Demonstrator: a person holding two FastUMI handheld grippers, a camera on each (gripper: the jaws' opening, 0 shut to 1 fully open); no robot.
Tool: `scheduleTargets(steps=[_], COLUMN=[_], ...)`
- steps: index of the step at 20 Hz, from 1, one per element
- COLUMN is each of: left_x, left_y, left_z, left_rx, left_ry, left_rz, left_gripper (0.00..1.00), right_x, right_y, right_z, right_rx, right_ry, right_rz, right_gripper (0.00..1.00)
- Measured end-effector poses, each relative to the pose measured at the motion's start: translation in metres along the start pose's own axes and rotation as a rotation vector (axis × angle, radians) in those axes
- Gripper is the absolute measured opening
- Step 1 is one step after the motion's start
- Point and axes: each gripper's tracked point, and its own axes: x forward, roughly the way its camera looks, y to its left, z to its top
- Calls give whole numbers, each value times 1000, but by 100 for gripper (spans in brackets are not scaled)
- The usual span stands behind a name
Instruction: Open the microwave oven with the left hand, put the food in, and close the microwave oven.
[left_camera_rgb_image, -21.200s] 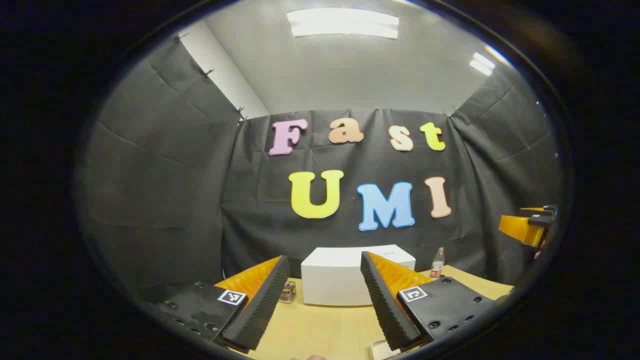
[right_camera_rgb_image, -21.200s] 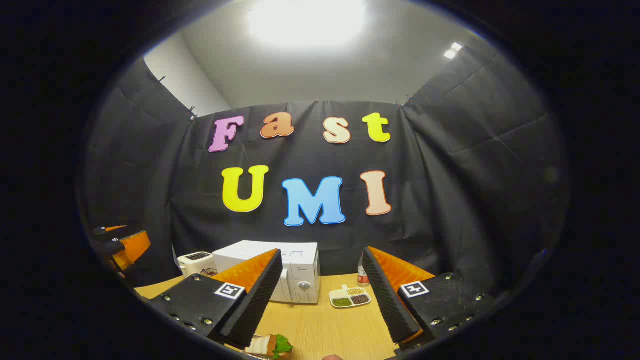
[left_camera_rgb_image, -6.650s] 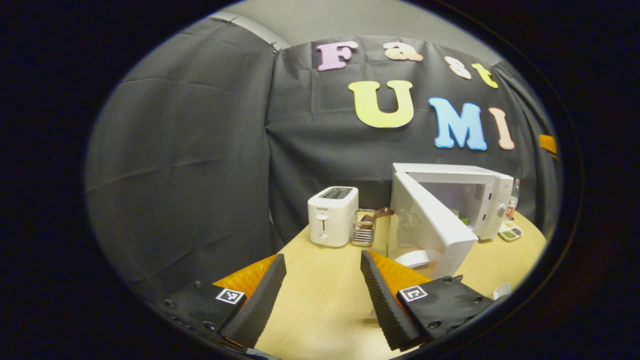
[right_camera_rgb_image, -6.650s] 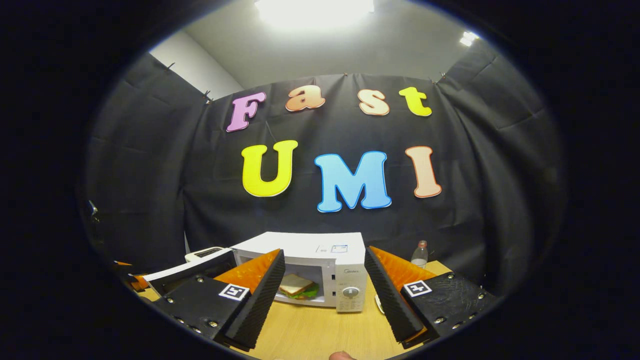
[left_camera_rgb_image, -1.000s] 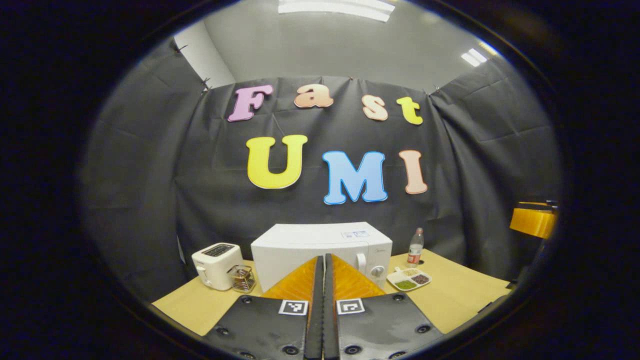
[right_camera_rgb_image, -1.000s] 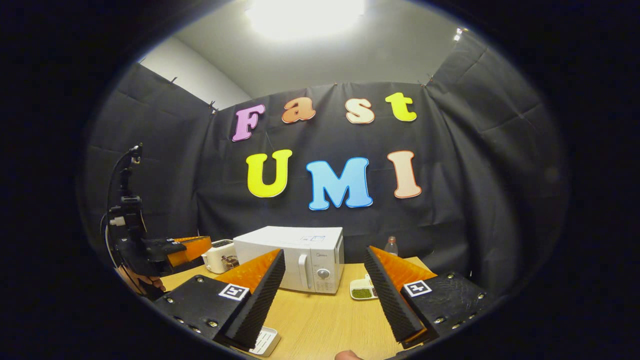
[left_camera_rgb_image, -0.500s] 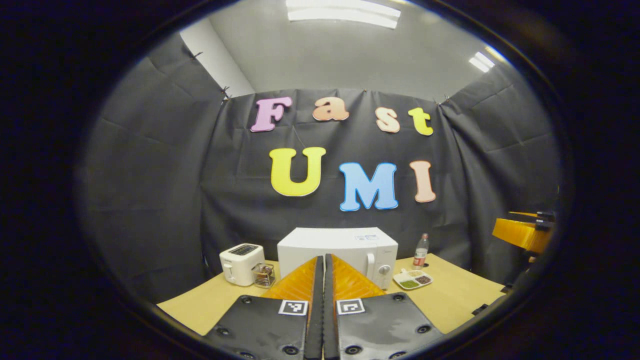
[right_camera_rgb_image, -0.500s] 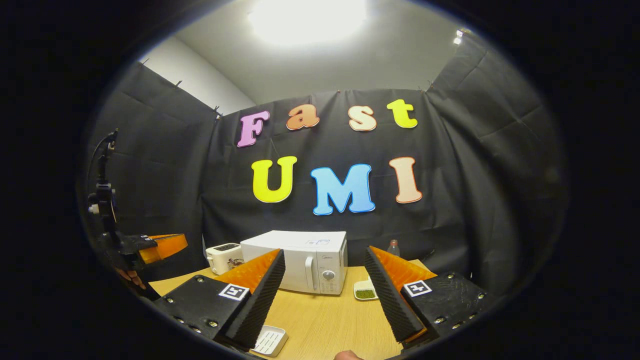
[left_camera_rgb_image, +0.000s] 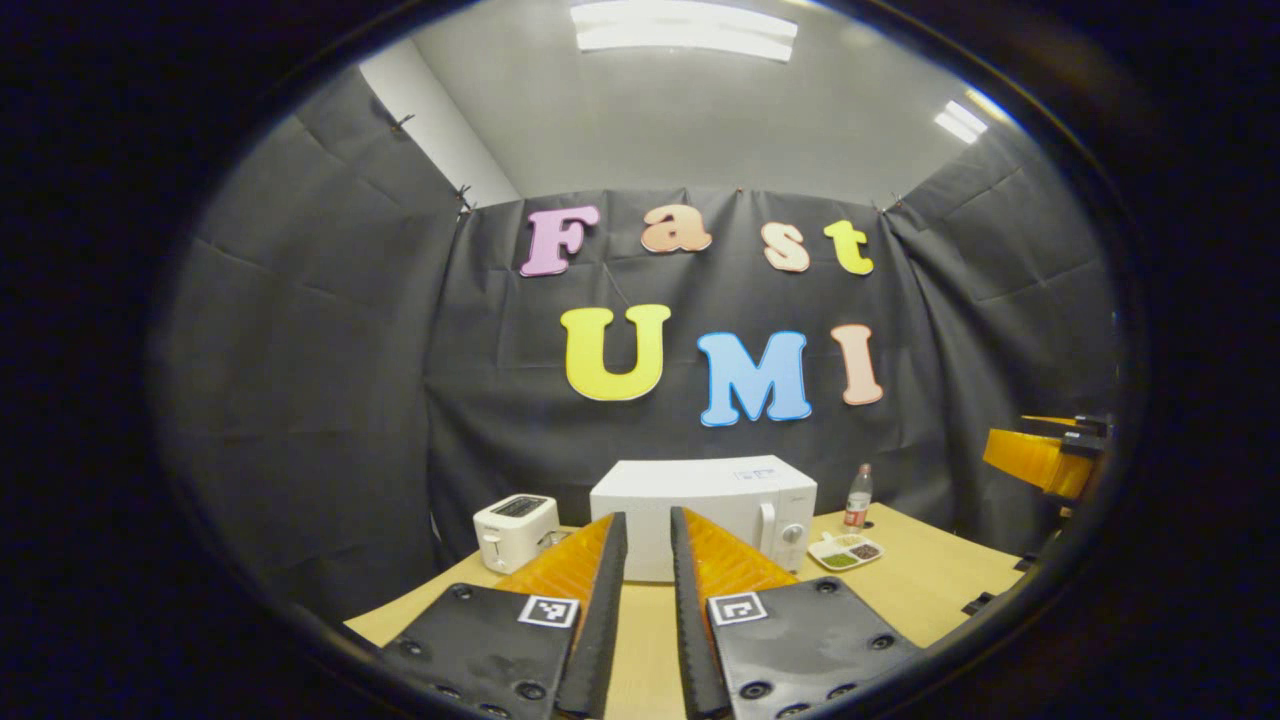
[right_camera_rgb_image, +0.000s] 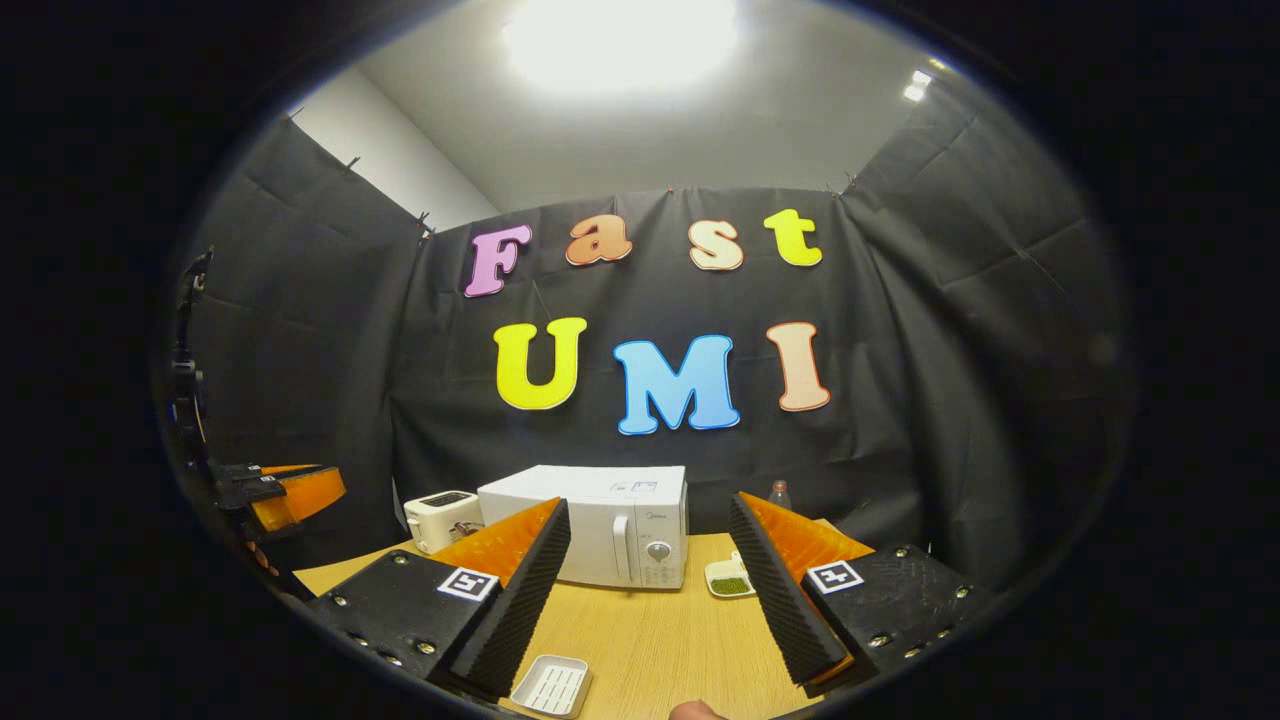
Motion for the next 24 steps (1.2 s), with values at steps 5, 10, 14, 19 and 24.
scheduleTargets(steps=[5, 10, 14, 19, 24], left_x=[-1, -2, -2, 3, 9], left_y=[12, 22, 29, 39, 53], left_z=[0, 11, 15, 9, 6], left_rx=[7, 29, 25, 24, 34], left_ry=[-8, -48, -72, -72, -65], left_rz=[-2, 16, 33, 53, 91], left_gripper=[78, 100, 98, 100, 100], right_x=[2, 6, 9, 14, 19], right_y=[6, 6, 9, 9, 8], right_z=[-2, 2, 2, 0, -3], right_rx=[-2, -8, 0, -17, -18], right_ry=[1, -10, -8, 0, 4], right_rz=[-17, -40, -45, -60, -86], right_gripper=[96, 96, 96, 96, 96])
